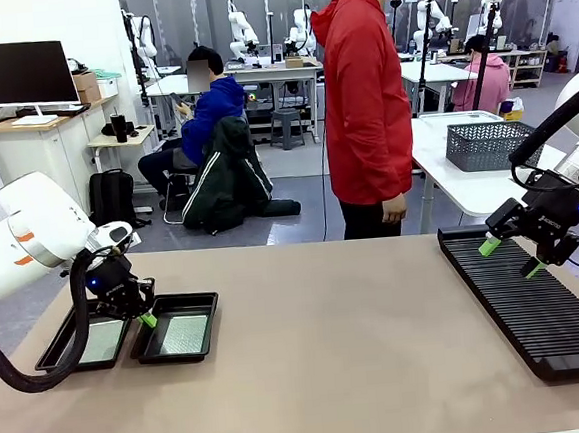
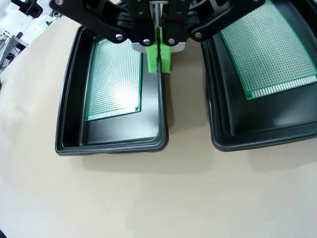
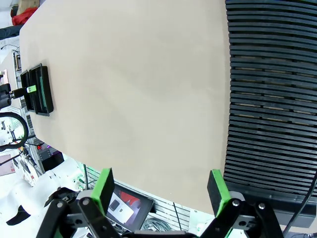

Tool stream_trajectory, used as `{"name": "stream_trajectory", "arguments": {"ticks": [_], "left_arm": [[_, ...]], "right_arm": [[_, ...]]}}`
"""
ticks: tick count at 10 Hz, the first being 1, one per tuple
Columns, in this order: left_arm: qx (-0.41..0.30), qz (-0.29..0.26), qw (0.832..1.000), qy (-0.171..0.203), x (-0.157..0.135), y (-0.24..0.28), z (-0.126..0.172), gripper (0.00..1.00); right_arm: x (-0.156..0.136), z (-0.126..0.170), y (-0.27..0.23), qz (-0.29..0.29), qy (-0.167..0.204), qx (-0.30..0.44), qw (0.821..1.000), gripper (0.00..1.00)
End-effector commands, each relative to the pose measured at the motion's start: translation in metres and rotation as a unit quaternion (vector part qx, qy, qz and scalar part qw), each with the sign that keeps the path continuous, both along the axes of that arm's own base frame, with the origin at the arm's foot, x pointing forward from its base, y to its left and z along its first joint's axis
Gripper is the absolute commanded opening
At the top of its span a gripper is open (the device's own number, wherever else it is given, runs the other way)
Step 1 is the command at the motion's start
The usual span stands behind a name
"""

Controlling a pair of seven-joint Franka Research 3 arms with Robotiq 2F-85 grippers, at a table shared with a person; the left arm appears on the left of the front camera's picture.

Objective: Inspect and transfer BCBs to ESD trays.
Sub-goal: Pick up the ESD tray and place it on the left side of the table.

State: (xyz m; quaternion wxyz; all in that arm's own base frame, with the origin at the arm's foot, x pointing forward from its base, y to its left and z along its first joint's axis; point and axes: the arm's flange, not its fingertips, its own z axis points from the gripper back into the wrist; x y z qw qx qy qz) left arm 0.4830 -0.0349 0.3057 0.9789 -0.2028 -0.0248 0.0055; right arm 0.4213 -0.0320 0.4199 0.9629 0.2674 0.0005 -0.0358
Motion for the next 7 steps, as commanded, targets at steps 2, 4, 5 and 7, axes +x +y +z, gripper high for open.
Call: {"name": "stream_trajectory", "arguments": {"ticks": [2,4,5,7], "left_arm": [[-0.002,-0.001,1.000,0.001,0.0010,0.0004,0.0015,0.03],[-0.002,-0.001,1.000,0.001,0.0010,0.0004,0.0015,0.03],[-0.002,-0.001,1.000,0.001,0.0010,0.0004,0.0015,0.03],[0.000,0.000,1.000,0.000,0.0000,0.0000,0.0000,0.09]], "right_arm": [[-0.0001,0.0008,0.0015,-0.014,0.001,0.001,1.000,1.00],[-0.0001,0.0008,0.0015,-0.014,0.001,0.001,1.000,1.00],[-0.0001,0.0008,0.0015,-0.014,0.001,0.001,1.000,1.00],[-0.0001,0.0008,0.0015,-0.014,0.001,0.001,1.000,1.00]]}}
